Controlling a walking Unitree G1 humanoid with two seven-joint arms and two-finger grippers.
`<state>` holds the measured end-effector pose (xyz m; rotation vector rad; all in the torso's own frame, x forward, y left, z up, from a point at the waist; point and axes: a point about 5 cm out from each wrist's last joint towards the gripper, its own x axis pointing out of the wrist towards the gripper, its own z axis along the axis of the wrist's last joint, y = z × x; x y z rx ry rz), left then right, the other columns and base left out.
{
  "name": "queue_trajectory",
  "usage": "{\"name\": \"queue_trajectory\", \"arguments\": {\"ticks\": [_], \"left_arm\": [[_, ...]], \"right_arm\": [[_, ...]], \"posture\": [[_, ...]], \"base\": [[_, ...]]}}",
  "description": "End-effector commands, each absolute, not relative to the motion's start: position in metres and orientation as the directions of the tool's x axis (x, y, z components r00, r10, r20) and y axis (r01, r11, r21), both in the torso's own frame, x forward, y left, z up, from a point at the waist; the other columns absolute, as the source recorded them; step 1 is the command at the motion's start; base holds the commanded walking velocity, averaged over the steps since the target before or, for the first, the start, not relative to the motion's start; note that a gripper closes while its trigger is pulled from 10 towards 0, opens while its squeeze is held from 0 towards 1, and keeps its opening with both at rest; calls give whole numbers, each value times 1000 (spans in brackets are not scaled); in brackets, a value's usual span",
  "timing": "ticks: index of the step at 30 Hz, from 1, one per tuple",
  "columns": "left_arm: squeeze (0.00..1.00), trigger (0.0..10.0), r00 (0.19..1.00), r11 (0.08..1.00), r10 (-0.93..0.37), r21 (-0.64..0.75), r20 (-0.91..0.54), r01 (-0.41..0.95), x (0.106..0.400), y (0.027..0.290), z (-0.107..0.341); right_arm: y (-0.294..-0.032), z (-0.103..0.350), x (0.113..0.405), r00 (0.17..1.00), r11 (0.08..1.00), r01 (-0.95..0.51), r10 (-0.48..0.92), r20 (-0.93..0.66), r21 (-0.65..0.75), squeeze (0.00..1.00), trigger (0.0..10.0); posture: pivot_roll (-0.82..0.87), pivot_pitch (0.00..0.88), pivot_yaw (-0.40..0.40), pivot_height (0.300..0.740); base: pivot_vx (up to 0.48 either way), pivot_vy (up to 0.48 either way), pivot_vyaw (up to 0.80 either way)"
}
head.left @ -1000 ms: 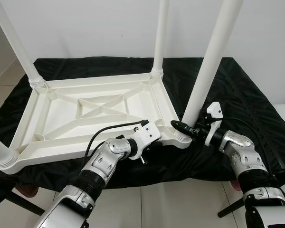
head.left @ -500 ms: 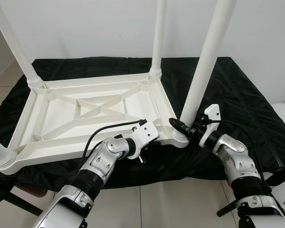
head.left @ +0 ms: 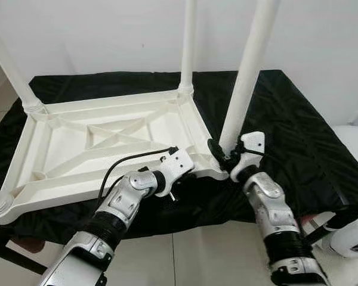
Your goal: Building children table
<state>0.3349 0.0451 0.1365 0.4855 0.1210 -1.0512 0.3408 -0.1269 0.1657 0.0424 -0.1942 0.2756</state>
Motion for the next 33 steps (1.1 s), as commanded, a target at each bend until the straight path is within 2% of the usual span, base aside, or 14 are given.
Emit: {"name": "queue_trajectory", "arguments": {"ticks": [1,2,5,12,13,14,15,16,17,19,20,23,24,33], "left_arm": [[0,10000,408,308,-840,305,-359,901,325,31,128],[0,10000,406,306,-840,305,-359,902,324,30,128],[0,10000,404,303,-841,306,-360,903,324,30,128],[0,10000,404,302,-841,306,-361,903,324,30,128],[0,10000,404,303,-841,305,-360,903,324,30,128],[0,10000,404,303,-841,305,-360,903,324,30,128],[0,10000,404,304,-841,303,-360,903,324,30,128],[0,10000,404,304,-841,303,-360,903,324,30,128],[0,10000,404,304,-841,303,-360,903,324,30,128],[0,10000,404,305,-841,302,-360,903,324,30,128],[0,10000,404,305,-840,301,-361,903,324,30,128],[0,10000,404,305,-840,301,-361,903,324,30,128],[0,10000,404,305,-840,301,-361,903,324,30,127],[0,10000,405,306,-839,301,-363,903,323,31,126]], "right_arm": [[-124,164,343,960,972,-230,219,173,48,0,0],[-117,160,344,979,988,-151,147,140,20,0,0],[-109,159,345,990,997,-78,77,119,4,0,0],[-103,159,345,994,1000,-18,19,108,-13,0,0],[-93,160,345,995,1000,0,-1,99,18,0,1255],[-93,160,345,995,1000,0,-1,99,18,0,1255],[-89,162,344,995,1000,19,-20,102,8,0,5333],[-89,162,344,995,1000,19,-20,102,8,0,5333],[-86,161,344,995,1000,23,-24,96,16,0,10000],[-87,161,343,995,1000,29,-30,96,13,0,10000],[-90,160,343,995,999,34,-34,95,9,365,10000],[-93,159,343,995,999,35,-36,93,10,365,10000],[-95,159,343,995,999,37,-38,95,10,1000,10000],[-115,164,344,991,1000,1,-1,135,5,1000,10000]], "posture": [[-108,78,47,740],[-109,77,50,740],[-107,76,50,740],[-106,75,50,740],[-102,74,48,740],[-102,74,48,740],[-102,74,48,740],[-102,74,48,740],[-102,76,47,740],[-102,76,47,740],[-102,76,47,740],[-102,75,47,740],[-103,75,48,740],[-106,70,44,740]], "base": [[0,0,0],[0,0,0],[0,0,0],[0,0,0],[0,0,0],[0,0,0],[0,0,0],[0,0,0],[0,0,0],[0,0,0],[0,0,0],[0,0,0],[0,0,0],[0,0,0]]}}
